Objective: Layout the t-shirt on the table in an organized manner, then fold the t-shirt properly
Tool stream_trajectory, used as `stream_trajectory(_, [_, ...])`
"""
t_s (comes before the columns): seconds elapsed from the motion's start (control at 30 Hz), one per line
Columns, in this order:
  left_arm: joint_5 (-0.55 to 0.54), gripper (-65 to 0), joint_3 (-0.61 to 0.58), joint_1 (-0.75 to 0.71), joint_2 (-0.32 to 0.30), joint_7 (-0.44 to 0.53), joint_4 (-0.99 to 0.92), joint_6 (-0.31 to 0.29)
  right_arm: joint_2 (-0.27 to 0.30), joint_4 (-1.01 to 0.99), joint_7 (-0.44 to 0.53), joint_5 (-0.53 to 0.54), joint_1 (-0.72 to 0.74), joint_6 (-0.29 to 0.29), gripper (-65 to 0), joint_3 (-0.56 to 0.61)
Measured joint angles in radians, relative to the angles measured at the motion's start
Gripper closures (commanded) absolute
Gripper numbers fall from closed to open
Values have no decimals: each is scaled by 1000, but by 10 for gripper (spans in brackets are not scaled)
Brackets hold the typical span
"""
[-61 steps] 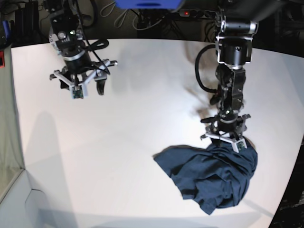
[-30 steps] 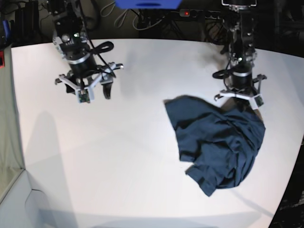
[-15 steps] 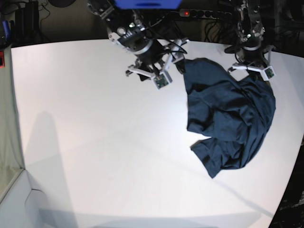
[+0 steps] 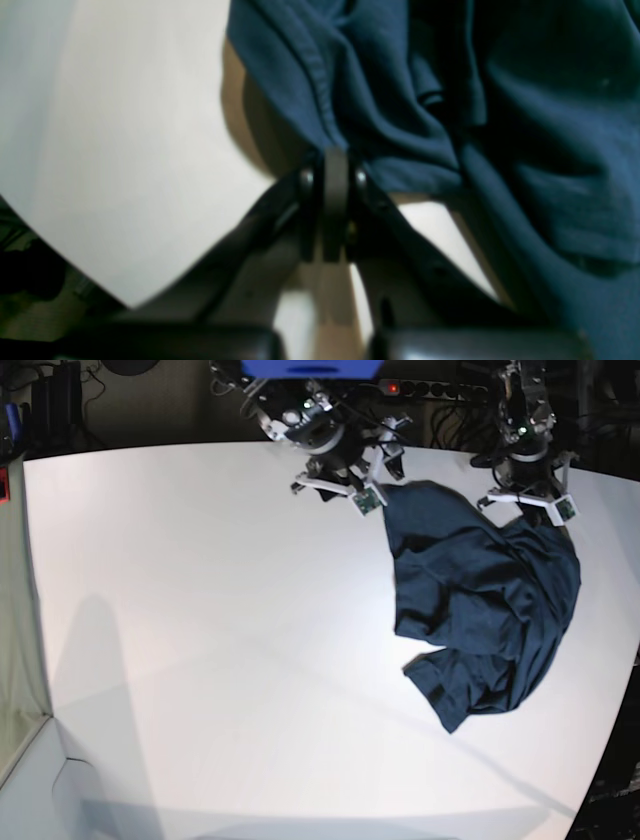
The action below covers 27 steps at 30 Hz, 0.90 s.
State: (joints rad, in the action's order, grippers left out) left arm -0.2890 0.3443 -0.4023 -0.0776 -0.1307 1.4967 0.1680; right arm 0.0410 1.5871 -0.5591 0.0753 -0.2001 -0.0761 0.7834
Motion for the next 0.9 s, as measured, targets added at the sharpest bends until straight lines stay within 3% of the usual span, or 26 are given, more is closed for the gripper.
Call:
stream_trajectory(0.53, [0,-2,0,2,0,0,-1,0,-41,-58,7,-8,51,0,-337,-2])
stream_trajectory(0.6, [0,-2,0,2,0,0,-2,0,-42,-76,16,-8,69,0,-281,0])
stream_trajectory(0.8, [0,-2,0,4,0,8,-9,0,-83,-167,52,-13,95,-2,0,-2])
stream_trajectory(0.9, [0,-2,1,8,0,27,-27,-1,-88,-174,55,-10,100,-2,0,-2])
